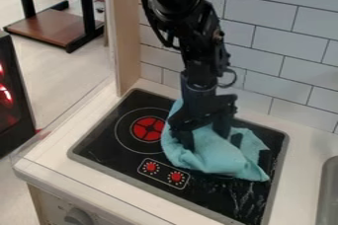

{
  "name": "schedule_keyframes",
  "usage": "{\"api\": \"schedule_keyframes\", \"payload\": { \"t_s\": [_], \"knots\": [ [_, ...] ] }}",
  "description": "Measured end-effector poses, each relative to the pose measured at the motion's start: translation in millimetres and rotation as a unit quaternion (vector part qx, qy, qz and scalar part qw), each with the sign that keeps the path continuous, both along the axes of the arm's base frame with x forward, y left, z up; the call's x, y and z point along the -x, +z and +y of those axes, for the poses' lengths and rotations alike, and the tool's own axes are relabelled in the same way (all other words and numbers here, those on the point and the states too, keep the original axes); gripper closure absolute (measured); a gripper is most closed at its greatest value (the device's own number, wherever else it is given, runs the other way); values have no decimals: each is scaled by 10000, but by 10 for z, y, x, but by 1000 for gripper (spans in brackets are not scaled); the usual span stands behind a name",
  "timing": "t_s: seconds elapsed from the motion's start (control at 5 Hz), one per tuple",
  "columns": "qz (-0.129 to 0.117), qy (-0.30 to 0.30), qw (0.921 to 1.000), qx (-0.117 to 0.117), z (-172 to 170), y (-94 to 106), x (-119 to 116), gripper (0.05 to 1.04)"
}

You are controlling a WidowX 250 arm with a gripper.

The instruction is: Moved the cloth right to left

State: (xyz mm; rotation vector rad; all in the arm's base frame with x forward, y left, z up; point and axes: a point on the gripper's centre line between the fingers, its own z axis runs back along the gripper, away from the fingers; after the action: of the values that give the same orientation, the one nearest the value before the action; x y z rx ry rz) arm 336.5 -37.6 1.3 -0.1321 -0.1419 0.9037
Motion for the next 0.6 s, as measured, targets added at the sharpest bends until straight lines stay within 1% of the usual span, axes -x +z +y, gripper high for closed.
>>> {"api": "schedule_keyframes", "payload": {
  "t_s": [0.2,0.4,0.6],
  "knots": [
    [5,341,9994,-111,239,1,-17,85],
    [58,821,9962,-298,580,-3,0,85],
    [144,1193,9922,-320,815,-10,33,85]
  ]
}}
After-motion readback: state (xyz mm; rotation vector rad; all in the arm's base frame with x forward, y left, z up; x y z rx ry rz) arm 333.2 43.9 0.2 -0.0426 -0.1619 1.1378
